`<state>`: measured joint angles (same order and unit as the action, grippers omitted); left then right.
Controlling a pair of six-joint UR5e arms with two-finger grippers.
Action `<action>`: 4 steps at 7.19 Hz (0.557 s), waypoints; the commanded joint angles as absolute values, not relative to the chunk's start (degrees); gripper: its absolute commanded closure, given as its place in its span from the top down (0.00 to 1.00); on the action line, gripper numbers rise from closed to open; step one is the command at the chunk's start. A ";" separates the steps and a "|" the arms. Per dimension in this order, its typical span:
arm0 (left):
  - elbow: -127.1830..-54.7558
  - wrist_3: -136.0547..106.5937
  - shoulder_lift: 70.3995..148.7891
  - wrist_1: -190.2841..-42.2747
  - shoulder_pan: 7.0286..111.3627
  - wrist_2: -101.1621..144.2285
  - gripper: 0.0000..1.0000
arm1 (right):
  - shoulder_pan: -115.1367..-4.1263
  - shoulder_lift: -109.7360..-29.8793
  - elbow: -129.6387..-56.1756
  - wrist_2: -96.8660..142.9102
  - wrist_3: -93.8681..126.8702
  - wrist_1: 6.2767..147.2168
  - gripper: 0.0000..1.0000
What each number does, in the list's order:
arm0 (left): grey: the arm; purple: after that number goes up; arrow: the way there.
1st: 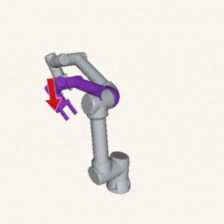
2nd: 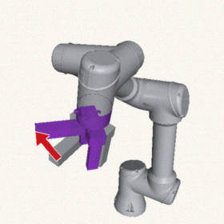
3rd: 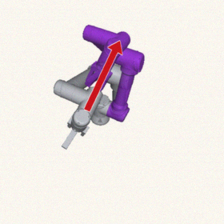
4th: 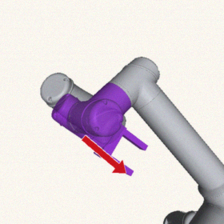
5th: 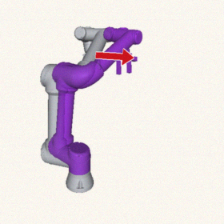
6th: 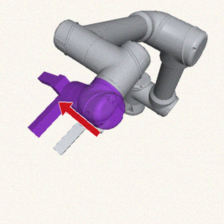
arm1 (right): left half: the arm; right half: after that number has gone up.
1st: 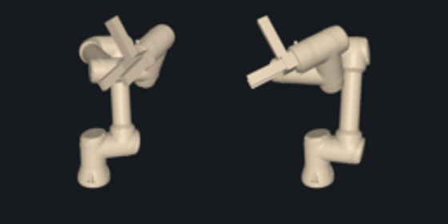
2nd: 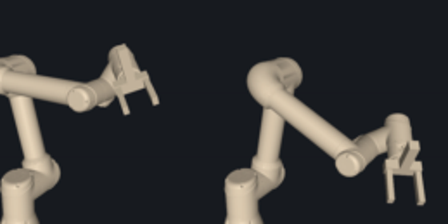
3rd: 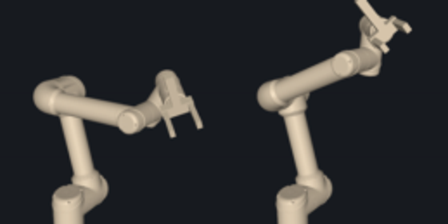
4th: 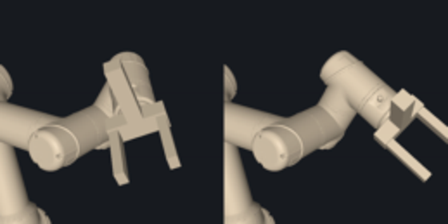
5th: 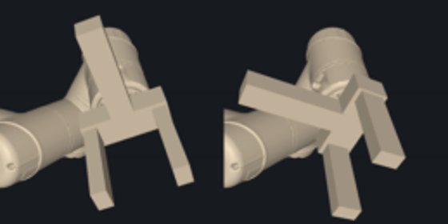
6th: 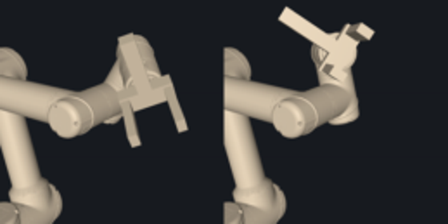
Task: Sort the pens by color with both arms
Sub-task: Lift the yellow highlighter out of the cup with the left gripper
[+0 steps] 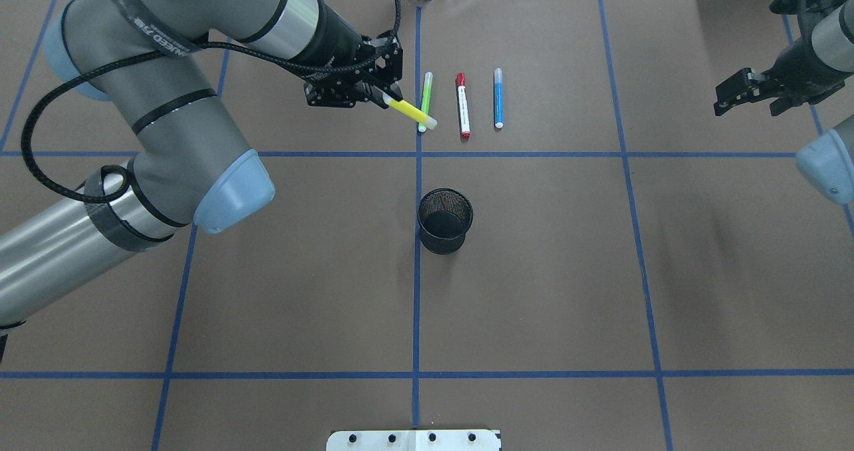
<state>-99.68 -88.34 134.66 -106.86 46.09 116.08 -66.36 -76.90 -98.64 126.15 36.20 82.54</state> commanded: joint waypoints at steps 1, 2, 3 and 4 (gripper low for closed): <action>-99.58 -87.80 133.86 -106.79 46.06 101.84 0.00 | -66.36 -76.90 -98.79 124.55 36.30 82.53 0.99; -98.19 -87.89 132.90 -106.61 43.27 93.16 0.00 | -66.36 -76.90 -98.79 124.54 36.21 82.53 0.99; -95.22 -87.89 133.24 -107.05 36.02 76.54 0.00 | -66.27 -76.90 -98.70 124.54 36.21 82.53 0.99; -90.75 -87.98 134.72 -107.40 34.38 70.90 0.00 | -66.27 -76.82 -98.44 124.54 36.12 82.53 0.99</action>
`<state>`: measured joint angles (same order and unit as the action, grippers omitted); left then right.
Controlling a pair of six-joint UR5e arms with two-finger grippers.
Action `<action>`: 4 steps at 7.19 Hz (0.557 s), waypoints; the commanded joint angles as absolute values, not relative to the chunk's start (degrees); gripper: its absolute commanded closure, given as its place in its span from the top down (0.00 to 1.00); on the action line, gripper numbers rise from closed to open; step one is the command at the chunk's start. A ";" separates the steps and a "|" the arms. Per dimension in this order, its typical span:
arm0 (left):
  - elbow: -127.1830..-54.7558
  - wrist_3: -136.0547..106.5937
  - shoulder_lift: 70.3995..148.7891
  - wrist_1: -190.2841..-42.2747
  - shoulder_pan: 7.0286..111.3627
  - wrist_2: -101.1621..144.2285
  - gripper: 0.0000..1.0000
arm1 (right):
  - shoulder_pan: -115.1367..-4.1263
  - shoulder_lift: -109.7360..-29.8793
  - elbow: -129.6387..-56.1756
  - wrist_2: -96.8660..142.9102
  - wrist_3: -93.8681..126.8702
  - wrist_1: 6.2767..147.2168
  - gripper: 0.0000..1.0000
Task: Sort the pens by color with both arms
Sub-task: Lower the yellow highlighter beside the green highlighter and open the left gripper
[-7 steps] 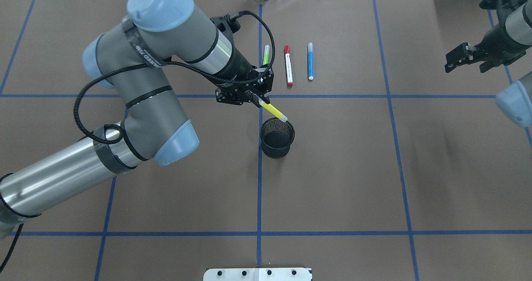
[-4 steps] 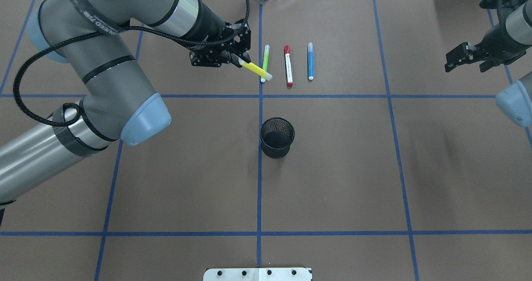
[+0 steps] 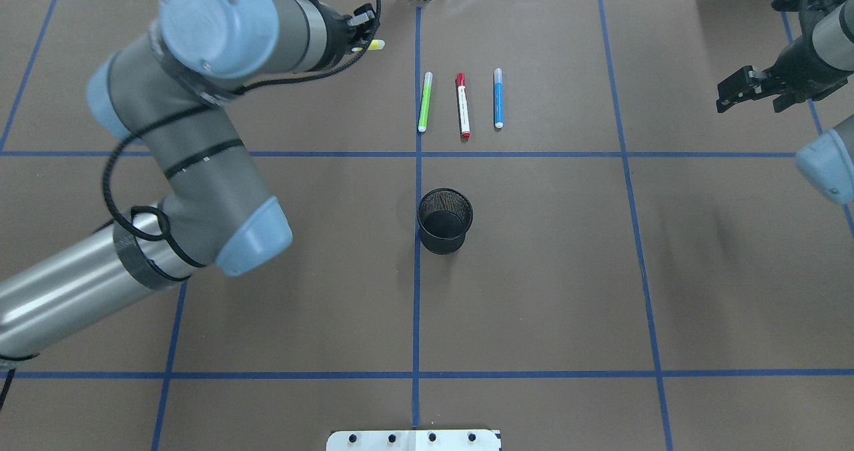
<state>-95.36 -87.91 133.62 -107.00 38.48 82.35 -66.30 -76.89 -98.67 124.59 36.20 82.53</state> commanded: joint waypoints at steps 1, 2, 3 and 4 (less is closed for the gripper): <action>-86.79 -88.41 136.30 -107.32 34.28 68.40 0.00 | -66.27 -76.82 -98.35 124.54 36.21 82.53 0.99; -81.18 -89.38 138.15 -110.53 32.97 62.64 0.00 | -66.27 -76.90 -98.61 124.54 36.30 82.62 0.99; -73.29 -89.47 140.51 -117.53 32.70 61.97 0.00 | -66.27 -76.90 -98.61 124.54 36.30 82.62 0.99; -71.39 -88.95 140.19 -120.21 32.70 62.05 0.00 | -66.27 -76.90 -98.44 124.54 36.30 82.62 0.99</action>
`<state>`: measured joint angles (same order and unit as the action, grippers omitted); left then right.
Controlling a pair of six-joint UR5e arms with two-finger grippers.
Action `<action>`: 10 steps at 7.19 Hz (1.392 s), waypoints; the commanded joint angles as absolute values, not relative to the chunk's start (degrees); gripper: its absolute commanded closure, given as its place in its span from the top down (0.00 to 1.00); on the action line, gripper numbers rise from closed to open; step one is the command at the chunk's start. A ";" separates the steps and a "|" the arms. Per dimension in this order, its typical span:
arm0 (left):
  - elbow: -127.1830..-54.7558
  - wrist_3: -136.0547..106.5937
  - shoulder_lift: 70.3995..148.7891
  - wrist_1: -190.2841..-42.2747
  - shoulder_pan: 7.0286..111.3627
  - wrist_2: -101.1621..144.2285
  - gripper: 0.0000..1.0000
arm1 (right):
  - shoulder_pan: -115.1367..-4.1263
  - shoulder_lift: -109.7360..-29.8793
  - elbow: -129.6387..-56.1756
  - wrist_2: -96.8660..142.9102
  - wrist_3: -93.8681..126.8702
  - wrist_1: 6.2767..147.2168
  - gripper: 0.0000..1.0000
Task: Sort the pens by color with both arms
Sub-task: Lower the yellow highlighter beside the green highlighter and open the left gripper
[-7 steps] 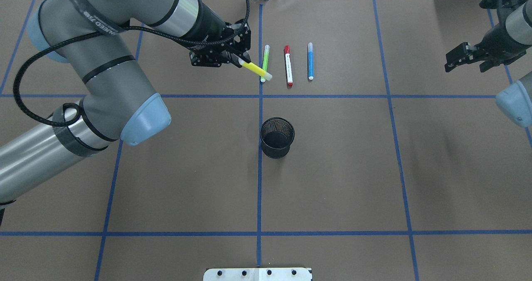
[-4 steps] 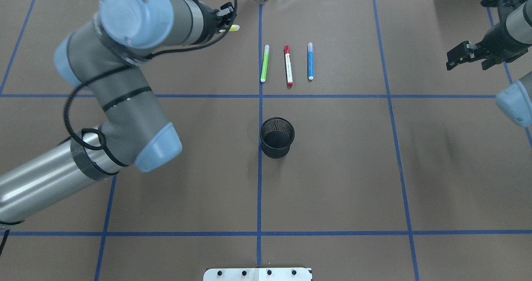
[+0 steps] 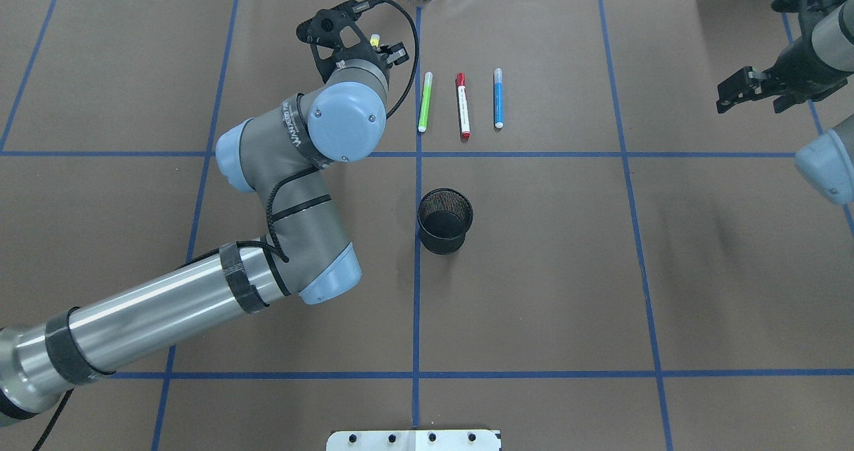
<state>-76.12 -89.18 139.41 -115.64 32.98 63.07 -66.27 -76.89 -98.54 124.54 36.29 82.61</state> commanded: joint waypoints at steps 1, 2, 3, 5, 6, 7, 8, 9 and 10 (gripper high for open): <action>-71.02 -88.86 139.92 -120.41 32.70 62.22 0.00 | -66.27 -76.90 -98.44 124.54 36.30 82.53 0.99; -70.58 -87.73 138.27 -121.63 32.61 62.05 0.00 | -66.27 -76.90 -98.44 124.54 36.39 82.62 0.99; -70.40 -87.54 136.16 -127.04 32.17 62.05 0.00 | -66.27 -76.90 -98.26 124.54 36.39 82.62 0.99; -69.00 -87.54 136.23 -127.62 31.47 62.05 0.00 | -66.27 -76.90 -98.44 124.54 36.47 82.53 0.99; -68.91 -87.54 136.32 -127.62 31.03 62.05 0.00 | -66.27 -76.90 -98.44 124.45 36.39 82.53 0.99; -68.91 -87.54 136.32 -127.62 30.76 62.05 0.00 | -66.27 -76.90 -98.44 124.45 36.39 82.53 0.99; -68.91 -87.54 136.32 -127.53 30.67 62.22 0.35 | -66.27 -76.90 -98.44 124.45 36.39 82.53 0.99; -68.91 -87.54 136.23 -127.53 30.41 62.23 0.57 | -66.27 -76.90 -98.52 124.45 36.39 82.62 0.99; -68.91 -87.54 136.23 -127.53 30.41 62.49 0.66 | -66.27 -76.90 -98.35 124.45 36.39 82.62 0.99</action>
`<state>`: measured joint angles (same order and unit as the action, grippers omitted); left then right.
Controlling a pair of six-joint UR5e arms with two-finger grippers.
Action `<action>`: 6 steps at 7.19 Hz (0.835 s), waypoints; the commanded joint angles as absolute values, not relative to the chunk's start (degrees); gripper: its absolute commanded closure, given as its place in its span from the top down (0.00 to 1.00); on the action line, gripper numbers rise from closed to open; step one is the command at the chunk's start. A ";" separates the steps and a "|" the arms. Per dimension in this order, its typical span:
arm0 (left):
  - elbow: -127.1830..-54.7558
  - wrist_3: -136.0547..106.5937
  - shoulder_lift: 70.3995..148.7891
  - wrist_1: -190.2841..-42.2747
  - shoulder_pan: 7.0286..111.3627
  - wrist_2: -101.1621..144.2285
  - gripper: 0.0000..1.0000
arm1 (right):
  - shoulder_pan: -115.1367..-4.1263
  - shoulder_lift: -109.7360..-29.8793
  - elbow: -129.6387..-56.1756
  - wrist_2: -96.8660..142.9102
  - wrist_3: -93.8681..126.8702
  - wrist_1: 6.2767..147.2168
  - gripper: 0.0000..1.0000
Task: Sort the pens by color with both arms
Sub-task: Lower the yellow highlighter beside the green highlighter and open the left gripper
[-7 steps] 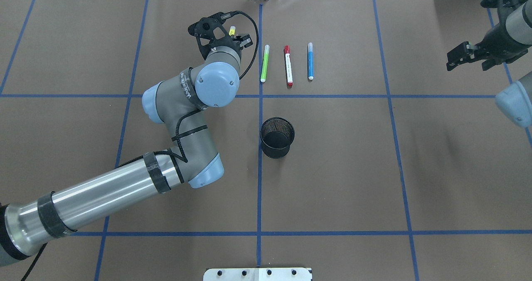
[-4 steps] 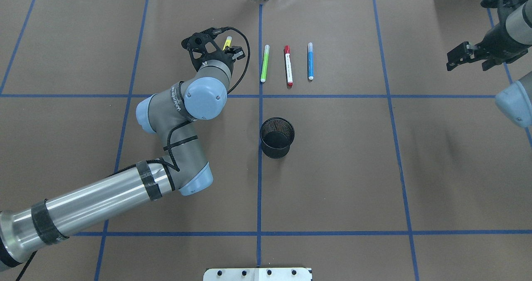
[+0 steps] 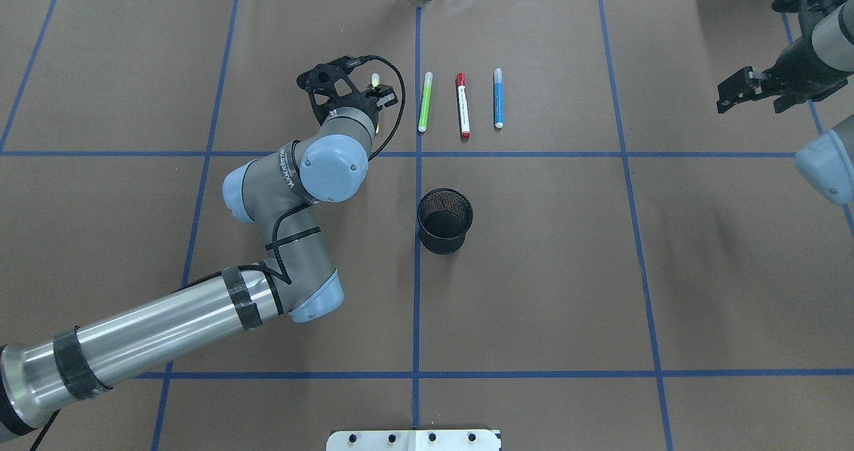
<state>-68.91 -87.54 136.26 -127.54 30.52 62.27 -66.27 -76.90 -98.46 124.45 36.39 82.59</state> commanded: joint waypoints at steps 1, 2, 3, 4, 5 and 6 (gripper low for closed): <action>-69.43 -85.54 136.49 -127.53 30.41 62.75 0.74 | -66.27 -76.90 -98.18 124.45 36.30 82.62 0.99; -71.35 -82.82 136.76 -127.62 30.50 62.93 0.78 | -66.27 -76.82 -98.35 124.45 36.30 82.53 0.99; -75.37 -78.36 136.24 -127.10 31.11 64.67 0.78 | -66.27 -75.86 -99.05 124.45 37.17 82.62 0.99; -78.28 -74.66 135.01 -125.87 33.38 69.47 0.78 | -66.88 -75.50 -99.57 124.89 36.83 82.62 0.99; -84.58 -73.31 130.13 -119.16 36.01 75.09 0.76 | -68.54 -74.71 -100.36 125.24 36.74 83.14 0.99; -92.99 -63.73 126.86 -110.39 41.34 84.46 0.76 | -69.95 -74.88 -101.07 125.68 36.30 83.41 0.99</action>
<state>-84.34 -71.82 130.94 -119.10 36.31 75.20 -68.31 -75.07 -100.21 125.19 36.67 83.04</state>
